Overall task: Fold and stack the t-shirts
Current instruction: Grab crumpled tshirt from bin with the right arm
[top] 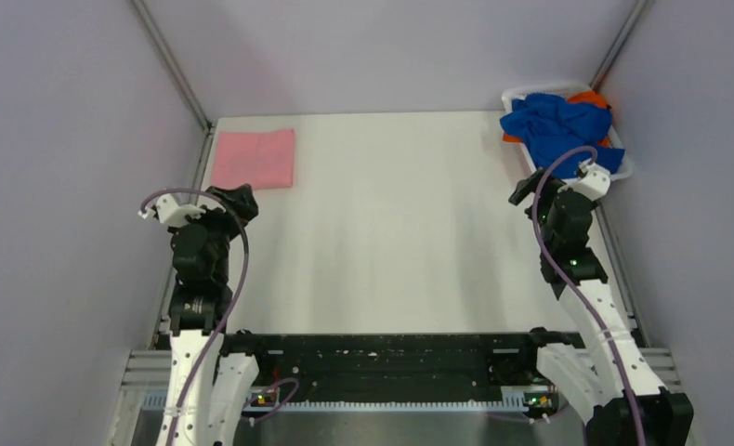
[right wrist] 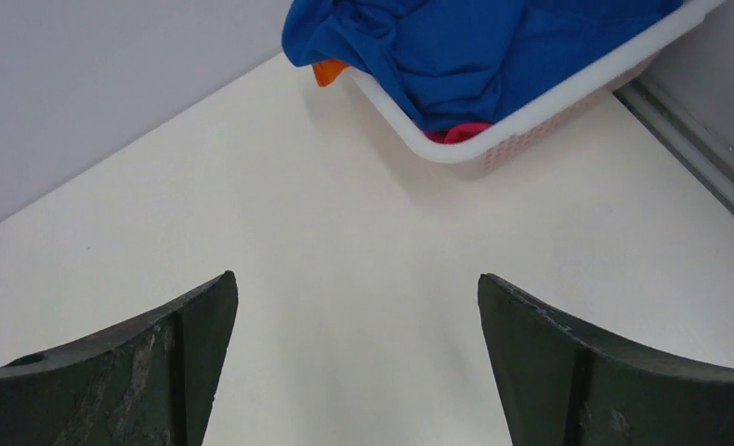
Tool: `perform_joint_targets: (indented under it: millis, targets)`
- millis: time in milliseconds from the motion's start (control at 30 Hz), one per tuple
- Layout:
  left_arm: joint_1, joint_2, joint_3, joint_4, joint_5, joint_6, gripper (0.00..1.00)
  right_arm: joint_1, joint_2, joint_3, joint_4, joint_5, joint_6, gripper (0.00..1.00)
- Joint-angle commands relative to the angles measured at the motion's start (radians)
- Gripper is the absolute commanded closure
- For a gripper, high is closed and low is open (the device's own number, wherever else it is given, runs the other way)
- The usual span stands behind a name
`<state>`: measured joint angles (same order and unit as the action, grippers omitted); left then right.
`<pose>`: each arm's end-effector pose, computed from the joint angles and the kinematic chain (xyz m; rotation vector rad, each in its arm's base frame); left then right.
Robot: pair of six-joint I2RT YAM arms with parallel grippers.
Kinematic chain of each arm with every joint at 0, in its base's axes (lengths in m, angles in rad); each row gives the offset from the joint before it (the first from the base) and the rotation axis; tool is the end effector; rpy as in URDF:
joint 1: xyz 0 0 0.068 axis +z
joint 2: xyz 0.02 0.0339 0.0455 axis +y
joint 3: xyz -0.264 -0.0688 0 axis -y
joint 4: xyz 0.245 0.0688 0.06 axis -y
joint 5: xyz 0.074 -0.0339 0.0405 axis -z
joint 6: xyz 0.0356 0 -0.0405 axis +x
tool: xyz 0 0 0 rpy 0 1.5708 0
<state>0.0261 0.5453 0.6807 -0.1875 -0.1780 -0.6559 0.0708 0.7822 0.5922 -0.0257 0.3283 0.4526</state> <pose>0.1376 0.0099 0.3373 -0.6740 1.4872 -0.3403 0.1902 0.0020 0.2892 0.5643 1.6835 0.0848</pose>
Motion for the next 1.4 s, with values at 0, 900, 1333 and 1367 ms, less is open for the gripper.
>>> perform_joint_targets:
  millis: [0,900,1333,1367]
  targets:
    - [0.002,0.029,0.007,0.038,0.058,0.006,0.01,-0.006,0.110,0.181,0.005,-0.024,-0.106,0.01]
    - [0.002,0.241,0.043,0.117,0.119,0.067,0.01,-0.268,1.554,1.556,-0.189,-0.007,-0.114,0.11]
    - [0.002,0.216,0.038,0.110,0.133,0.074,0.01,-0.269,1.523,1.678,-0.103,0.013,-0.117,1.00]
    - [0.002,0.213,0.038,0.107,0.133,0.076,0.01,-0.270,1.493,1.678,-0.100,0.007,-0.127,1.00]
